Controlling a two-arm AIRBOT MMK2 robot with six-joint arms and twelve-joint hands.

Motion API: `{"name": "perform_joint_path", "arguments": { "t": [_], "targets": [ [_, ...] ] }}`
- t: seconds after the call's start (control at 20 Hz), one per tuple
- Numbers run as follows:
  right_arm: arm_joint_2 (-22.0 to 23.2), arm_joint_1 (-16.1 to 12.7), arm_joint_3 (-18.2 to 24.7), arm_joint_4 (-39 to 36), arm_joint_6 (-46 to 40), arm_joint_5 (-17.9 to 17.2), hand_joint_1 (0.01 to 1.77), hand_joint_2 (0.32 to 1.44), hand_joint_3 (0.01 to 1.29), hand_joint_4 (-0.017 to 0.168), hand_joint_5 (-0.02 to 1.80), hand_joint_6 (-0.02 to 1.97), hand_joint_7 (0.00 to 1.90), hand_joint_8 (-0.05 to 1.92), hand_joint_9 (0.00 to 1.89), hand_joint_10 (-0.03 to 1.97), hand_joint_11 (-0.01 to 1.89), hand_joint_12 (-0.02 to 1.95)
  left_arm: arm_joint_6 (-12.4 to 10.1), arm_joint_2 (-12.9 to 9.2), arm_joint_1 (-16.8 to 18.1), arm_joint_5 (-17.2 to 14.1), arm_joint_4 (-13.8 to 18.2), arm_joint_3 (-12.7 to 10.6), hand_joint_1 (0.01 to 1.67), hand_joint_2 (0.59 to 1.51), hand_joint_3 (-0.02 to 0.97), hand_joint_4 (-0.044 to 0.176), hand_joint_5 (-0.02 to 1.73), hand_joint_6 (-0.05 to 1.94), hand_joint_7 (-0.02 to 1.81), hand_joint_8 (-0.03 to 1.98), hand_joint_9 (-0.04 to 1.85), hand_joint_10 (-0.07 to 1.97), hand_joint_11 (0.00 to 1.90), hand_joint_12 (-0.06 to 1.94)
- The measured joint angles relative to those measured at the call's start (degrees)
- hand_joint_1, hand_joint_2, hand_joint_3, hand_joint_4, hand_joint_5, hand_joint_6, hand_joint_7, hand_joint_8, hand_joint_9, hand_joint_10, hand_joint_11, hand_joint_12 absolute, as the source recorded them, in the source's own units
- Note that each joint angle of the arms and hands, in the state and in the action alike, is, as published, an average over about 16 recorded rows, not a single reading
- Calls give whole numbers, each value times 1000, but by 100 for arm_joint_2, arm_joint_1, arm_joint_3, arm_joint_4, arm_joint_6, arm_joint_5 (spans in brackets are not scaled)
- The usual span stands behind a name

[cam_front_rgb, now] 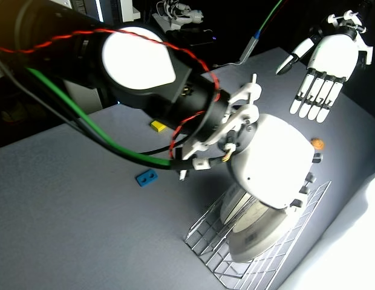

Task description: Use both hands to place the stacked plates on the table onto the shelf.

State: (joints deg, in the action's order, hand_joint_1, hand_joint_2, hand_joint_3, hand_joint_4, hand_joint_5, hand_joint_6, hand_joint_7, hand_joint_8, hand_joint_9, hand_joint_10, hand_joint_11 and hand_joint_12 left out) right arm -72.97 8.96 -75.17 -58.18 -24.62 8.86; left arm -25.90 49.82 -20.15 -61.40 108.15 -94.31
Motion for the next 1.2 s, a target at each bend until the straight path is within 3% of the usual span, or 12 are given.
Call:
{"name": "perform_joint_path", "arguments": {
  "t": [0.2, 0.6, 0.75, 0.9, 1.2],
  "targets": [
    [333, -183, 328, 1, 105, -16, 1132, 1047, 10, -2, 792, 53, 948, 18, 986, 82, 626, 1153, 60, -3, -8, -38, 3, 52, 19, 1180, 17, 3, 22, 6, 21, -6, 18, -57, 22, 14],
    [1323, -638, 1237, -179, 471, 50, 1009, 1061, 10, -2, 782, 42, 924, 35, 971, 71, 563, 1227, 321, -15, 19, -274, 28, 259, 18, 1193, 17, 2, 60, 7, 70, 1, 61, -49, 25, 88],
    [1731, -688, 1549, -262, 599, 104, 903, 1073, 10, -2, 791, 178, 919, 240, 945, 315, 582, 1323, 449, -33, 43, -412, 69, 404, 22, 1222, 16, 2, 151, 92, 184, 102, 162, 83, 61, 394],
    [2120, -653, 1794, -346, 664, 172, 771, 1110, 10, -2, 823, 515, 943, 584, 960, 656, 663, 1466, 554, -59, 81, -532, 107, 558, 39, 1268, 15, 1, 273, 417, 329, 432, 297, 436, 187, 746],
    [2688, -379, 2109, -447, 672, 197, 528, 1254, 10, -1, 1015, 1215, 1146, 1294, 1162, 1366, 1048, 1723, 664, -110, 147, -695, 183, 906, 189, 1382, 9, 0, 639, 1128, 758, 1151, 716, 1178, 594, 1463]
  ]
}}
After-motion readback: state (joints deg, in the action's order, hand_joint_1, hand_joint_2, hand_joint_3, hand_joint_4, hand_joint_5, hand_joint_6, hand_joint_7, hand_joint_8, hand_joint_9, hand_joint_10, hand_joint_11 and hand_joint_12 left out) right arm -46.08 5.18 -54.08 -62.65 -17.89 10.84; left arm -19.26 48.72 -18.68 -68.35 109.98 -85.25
